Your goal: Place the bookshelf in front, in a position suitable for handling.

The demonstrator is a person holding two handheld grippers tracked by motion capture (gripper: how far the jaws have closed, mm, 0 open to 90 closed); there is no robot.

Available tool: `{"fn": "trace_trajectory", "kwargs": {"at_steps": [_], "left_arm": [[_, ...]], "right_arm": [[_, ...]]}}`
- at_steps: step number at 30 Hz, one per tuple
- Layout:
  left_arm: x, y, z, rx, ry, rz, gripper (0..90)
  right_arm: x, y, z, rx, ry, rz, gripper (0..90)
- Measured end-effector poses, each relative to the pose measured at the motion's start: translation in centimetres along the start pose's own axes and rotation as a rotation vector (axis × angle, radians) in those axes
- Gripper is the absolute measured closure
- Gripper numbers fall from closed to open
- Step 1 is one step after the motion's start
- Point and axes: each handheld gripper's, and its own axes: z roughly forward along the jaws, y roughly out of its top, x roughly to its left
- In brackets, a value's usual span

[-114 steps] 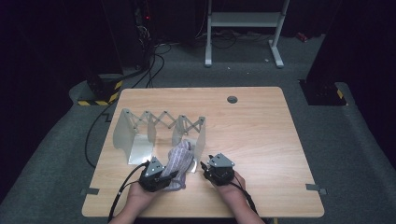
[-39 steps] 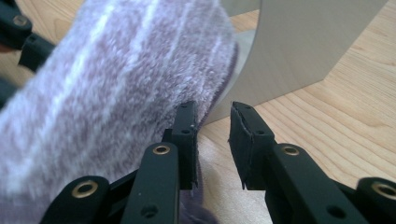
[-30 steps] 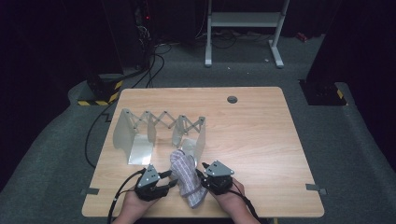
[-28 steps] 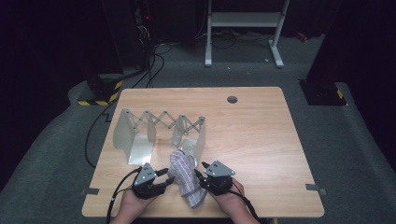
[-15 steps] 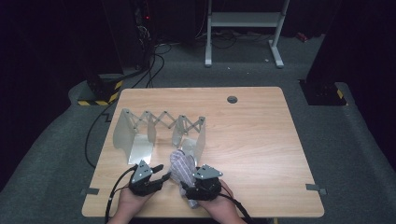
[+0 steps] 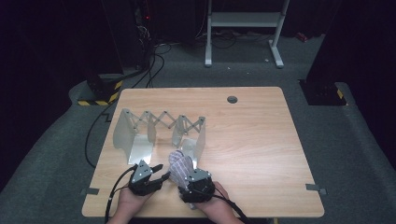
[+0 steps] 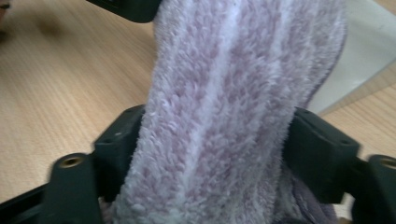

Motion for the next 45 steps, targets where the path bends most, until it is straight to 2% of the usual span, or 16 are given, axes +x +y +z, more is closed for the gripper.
{"fn": "trace_trajectory", "kwargs": {"at_steps": [4, 5, 6, 8, 14, 15, 17, 18, 22, 23, 24, 26, 28, 30, 38, 45], "left_arm": [[0.0, 0.0, 0.0, -0.005, 0.004, -0.002, 53.4], [0.0, 0.0, 0.0, -0.005, 0.004, -0.002, 53.4], [0.1, 0.0, -0.1, -0.007, 0.007, -0.003, 53.4], [0.3, 0.0, -0.2, -0.014, 0.013, -0.01, 53.4], [1.0, 0.0, -0.4, -0.024, 0.018, -0.045, 53.3], [1.0, -0.1, -0.4, -0.019, 0.017, -0.042, 53.3], [1.0, -0.1, -0.3, -0.017, 0.017, -0.039, 53.3], [0.9, -0.1, -0.2, -0.014, 0.014, -0.038, 53.3], [0.8, -0.2, 0.0, 0.001, 0.011, -0.024, 53.3], [0.8, -0.2, 0.0, 0.001, 0.011, -0.024, 53.3], [0.7, -0.2, 0.1, 0.004, 0.01, -0.023, 53.3], [0.7, -0.2, 0.2, 0.008, 0.011, -0.02, 53.3], [0.6, -0.2, 0.2, 0.01, 0.011, -0.018, 53.3], [0.6, -0.2, 0.3, 0.015, 0.009, -0.013, 53.4], [0.5, -0.3, 0.5, 0.018, 0.008, -0.005, 54.4], [0.2, -0.3, 0.6, 0.022, 0.002, 0.005, 56.2]], "right_arm": [[-0.7, -0.3, -0.3, -0.013, -0.011, -0.004, 54.2], [-0.7, -0.3, -0.3, -0.013, -0.011, -0.004, 54.2], [-1.0, -0.3, -0.5, -0.023, -0.013, -0.003, 61.6], [-1.1, -0.3, -0.9, -0.04, -0.008, -0.006, 64.6], [-1.1, 0.1, -2.2, -0.121, -0.016, -0.041, 65.5], [-1.1, 0.4, -3.0, -0.16, -0.017, -0.044, 65.5], [-1.1, 0.6, -3.5, -0.184, -0.022, -0.051, 65.5], [-1.2, 1.0, -4.5, -0.23, -0.03, -0.057, 65.5], [-1.5, 1.8, -6.5, -0.32, -0.053, -0.057, 65.4], [-1.5, 1.8, -6.5, -0.32, -0.053, -0.057, 65.4], [-1.6, 2.1, -7.4, -0.355, -0.058, -0.057, 65.3], [-1.7, 2.3, -8.1, -0.382, -0.07, -0.054, 65.3], [-1.8, 2.3, -8.4, -0.393, -0.073, -0.054, 65.2], [-2.3, 2.6, -9.7, -0.434, -0.091, -0.037, 65.1], [-4.2, 2.7, -11.8, -0.498, -0.147, 0.024, 64.9], [-5.4, 2.5, -12.3, -0.501, -0.193, 0.061, 64.9]]}}
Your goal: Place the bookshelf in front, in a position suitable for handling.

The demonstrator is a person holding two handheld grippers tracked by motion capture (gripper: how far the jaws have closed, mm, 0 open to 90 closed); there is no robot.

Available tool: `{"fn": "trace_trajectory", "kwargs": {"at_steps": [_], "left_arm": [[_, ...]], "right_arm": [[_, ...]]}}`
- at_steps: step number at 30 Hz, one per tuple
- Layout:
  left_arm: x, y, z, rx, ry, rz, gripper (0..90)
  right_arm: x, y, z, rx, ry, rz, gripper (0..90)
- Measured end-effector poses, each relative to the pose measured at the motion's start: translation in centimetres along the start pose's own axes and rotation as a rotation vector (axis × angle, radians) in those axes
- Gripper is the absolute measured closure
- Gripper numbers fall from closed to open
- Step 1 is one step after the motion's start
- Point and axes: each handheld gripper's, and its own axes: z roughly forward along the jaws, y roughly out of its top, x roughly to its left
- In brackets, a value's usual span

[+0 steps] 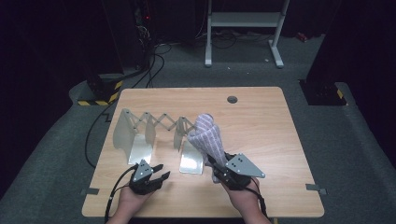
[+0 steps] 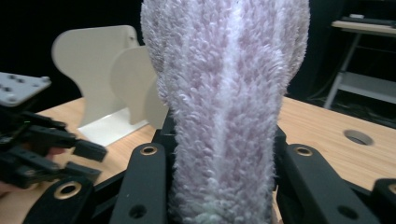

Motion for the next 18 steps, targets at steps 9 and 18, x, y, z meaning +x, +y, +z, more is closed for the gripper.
{"fn": "trace_trajectory", "kwargs": {"at_steps": [9, 18], "left_arm": [[-0.7, 0.1, 0.3, 0.004, -0.021, 0.025, 61.3], [-1.4, 0.2, 0.7, 0.007, -0.035, 0.043, 62.5]], "right_arm": [[-2.4, -2.1, 1.2, 0.072, -0.07, 0.063, 64.5], [-4.1, -3.8, 2.1, 0.143, -0.13, 0.098, 64.5]]}}
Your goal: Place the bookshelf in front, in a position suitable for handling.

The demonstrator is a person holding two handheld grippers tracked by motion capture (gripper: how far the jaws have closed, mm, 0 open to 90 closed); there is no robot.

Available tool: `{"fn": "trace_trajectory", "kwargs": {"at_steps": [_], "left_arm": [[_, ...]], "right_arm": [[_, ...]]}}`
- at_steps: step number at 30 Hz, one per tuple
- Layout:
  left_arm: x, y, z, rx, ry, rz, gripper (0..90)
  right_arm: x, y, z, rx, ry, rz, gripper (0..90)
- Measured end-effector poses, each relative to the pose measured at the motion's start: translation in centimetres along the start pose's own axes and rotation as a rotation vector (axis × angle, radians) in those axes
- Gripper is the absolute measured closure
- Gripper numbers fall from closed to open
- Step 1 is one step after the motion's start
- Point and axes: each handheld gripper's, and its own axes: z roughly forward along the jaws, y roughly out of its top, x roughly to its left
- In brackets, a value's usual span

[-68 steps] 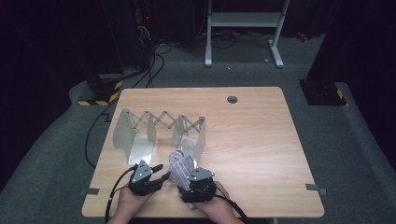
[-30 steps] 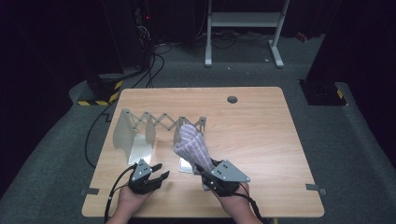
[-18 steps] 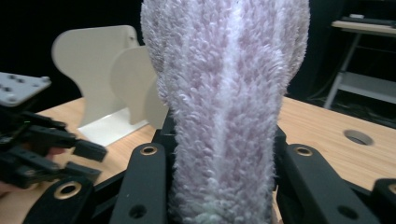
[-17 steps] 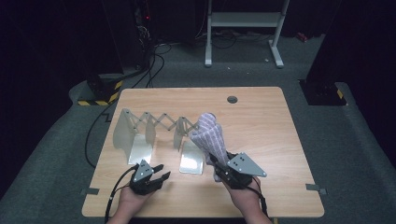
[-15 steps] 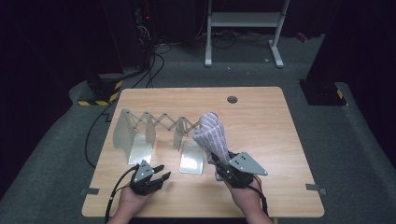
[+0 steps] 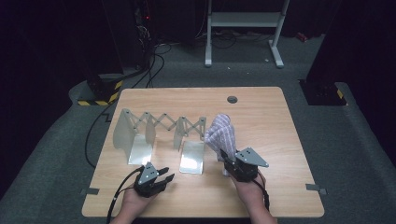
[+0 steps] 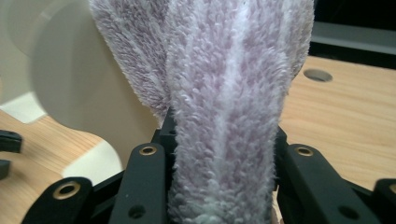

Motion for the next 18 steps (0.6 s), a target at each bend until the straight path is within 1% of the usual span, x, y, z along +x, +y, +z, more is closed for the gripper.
{"fn": "trace_trajectory", "kwargs": {"at_steps": [3, 5, 6, 7, 8, 10, 11, 12, 13, 14, 15, 16, 17, 18], "left_arm": [[-0.1, 0.1, 0.1, -0.003, -0.003, 0.002, 63.8], [-0.4, 0.3, 0.4, -0.01, -0.006, 0.004, 65.4], [-0.4, 0.3, 0.4, -0.01, -0.006, 0.004, 66.4], [-0.6, 0.6, 0.9, -0.005, -0.005, -0.002, 67.5], [-0.6, 0.6, 0.9, -0.005, -0.005, -0.002, 68.8], [-0.8, 1.0, 1.5, -0.005, -0.011, -0.02, 69.8], [-1.3, 1.6, 2.4, 0.008, -0.012, -0.016, 71.3], [-1.3, 1.6, 2.4, 0.008, -0.012, -0.016, 72.1], [-1.8, 2.3, 3.3, 0.019, -0.015, -0.007, 72.7], [-1.8, 2.3, 3.3, 0.019, -0.015, -0.007, 73.4], [-2.4, 2.9, 4.3, 0.03, -0.016, 0.0, 74.1], [-2.4, 2.9, 4.3, 0.03, -0.016, 0.0, 74.8], [-3.0, 3.5, 5.5, 0.048, -0.015, 0.018, 75.2], [-3.0, 3.5, 5.5, 0.048, -0.015, 0.018, 75.5]], "right_arm": [[-0.3, -0.4, 0.3, 0.025, -0.012, 0.004, 64.4], [-0.4, -0.8, 0.7, 0.05, -0.023, 0.0, 64.3], [-0.4, -0.8, 0.7, 0.05, -0.023, 0.0, 64.3], [-0.4, -1.2, 1.0, 0.075, -0.037, -0.006, 64.3], [-0.4, -1.2, 1.0, 0.075, -0.037, -0.006, 64.3], [-0.3, -1.6, 1.4, 0.108, -0.048, -0.014, 64.3], [-0.1, -2.0, 1.8, 0.145, -0.056, -0.024, 64.3], [-0.1, -2.0, 1.8, 0.145, -0.056, -0.024, 64.3], [0.1, -2.4, 2.2, 0.175, -0.061, -0.037, 64.3], [0.1, -2.4, 2.2, 0.175, -0.061, -0.037, 64.3], [0.3, -2.7, 2.7, 0.209, -0.068, -0.048, 64.2], [0.3, -2.7, 2.7, 0.209, -0.068, -0.048, 64.2], [0.5, -3.0, 3.1, 0.239, -0.076, -0.06, 64.2], [0.5, -3.2, 3.3, 0.251, -0.084, -0.075, 64.2]]}}
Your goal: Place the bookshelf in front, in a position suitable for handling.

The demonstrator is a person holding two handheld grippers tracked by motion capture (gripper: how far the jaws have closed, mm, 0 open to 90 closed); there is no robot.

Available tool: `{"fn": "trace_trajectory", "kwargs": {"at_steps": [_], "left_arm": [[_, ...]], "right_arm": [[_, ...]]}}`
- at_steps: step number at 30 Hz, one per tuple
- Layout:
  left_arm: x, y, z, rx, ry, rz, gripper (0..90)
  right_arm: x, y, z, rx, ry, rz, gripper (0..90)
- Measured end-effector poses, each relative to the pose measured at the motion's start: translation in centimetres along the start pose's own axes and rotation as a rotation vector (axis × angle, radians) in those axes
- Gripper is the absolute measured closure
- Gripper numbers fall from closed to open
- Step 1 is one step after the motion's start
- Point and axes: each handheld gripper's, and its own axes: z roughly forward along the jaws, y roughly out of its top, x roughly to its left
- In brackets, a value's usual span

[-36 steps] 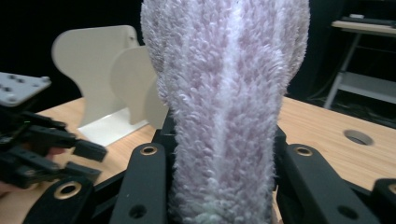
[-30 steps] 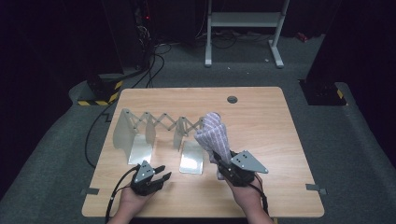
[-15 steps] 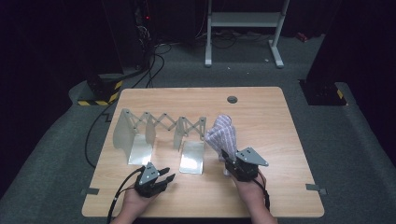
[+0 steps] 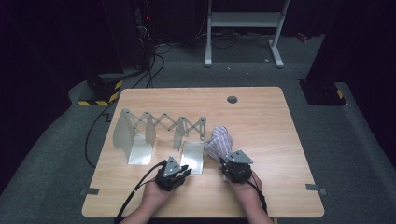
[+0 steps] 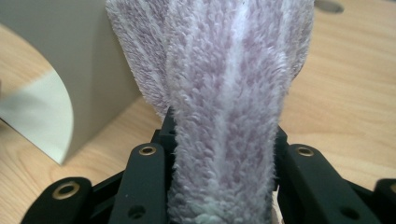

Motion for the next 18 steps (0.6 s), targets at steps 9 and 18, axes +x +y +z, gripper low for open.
{"fn": "trace_trajectory", "kwargs": {"at_steps": [9, 18], "left_arm": [[-1.2, 1.7, 2.9, 0.064, -0.015, 0.037, 77.3], [-1.3, 1.7, 3.2, 0.055, -0.045, 0.036, 80.2]], "right_arm": [[-1.1, -0.6, 0.7, 0.065, -0.072, -0.011, 63.7], [2.7, -0.6, 1.0, 0.07, 0.066, -0.053, 62.8]]}}
